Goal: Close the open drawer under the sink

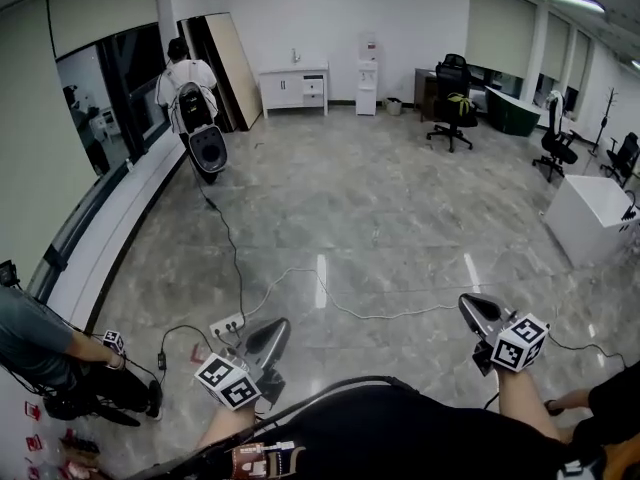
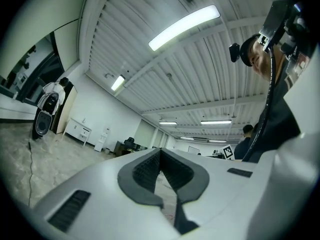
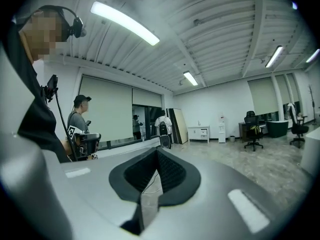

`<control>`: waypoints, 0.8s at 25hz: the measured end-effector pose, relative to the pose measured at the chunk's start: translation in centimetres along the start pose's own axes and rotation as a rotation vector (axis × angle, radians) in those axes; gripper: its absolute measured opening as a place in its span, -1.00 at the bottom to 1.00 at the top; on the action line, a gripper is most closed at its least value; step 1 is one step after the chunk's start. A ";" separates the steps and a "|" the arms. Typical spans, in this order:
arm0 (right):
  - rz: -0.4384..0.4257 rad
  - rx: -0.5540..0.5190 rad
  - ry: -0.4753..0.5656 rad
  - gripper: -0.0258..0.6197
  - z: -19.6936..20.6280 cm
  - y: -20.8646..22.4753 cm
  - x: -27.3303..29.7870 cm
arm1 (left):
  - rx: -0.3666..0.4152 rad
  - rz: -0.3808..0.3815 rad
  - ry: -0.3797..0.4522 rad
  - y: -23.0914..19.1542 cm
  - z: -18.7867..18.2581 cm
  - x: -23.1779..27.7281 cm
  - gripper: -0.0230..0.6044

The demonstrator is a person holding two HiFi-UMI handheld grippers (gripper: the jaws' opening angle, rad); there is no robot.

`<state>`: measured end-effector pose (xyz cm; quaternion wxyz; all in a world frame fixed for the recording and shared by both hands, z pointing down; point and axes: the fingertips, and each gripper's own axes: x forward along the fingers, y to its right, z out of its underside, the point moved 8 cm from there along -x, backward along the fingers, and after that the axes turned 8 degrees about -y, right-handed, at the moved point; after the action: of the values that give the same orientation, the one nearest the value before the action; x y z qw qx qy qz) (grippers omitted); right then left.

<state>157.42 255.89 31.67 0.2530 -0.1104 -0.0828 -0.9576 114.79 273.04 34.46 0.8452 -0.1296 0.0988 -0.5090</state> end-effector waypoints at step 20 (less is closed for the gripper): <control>-0.112 0.019 -0.019 -0.92 -5.1 4.0 27.9 | -0.012 -0.118 -0.034 -23.1 -5.3 1.7 -0.93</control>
<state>134.92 238.36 34.23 0.1990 -0.1122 -0.1003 -0.9684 94.68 260.51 36.81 0.8145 -0.1486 0.0797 -0.5551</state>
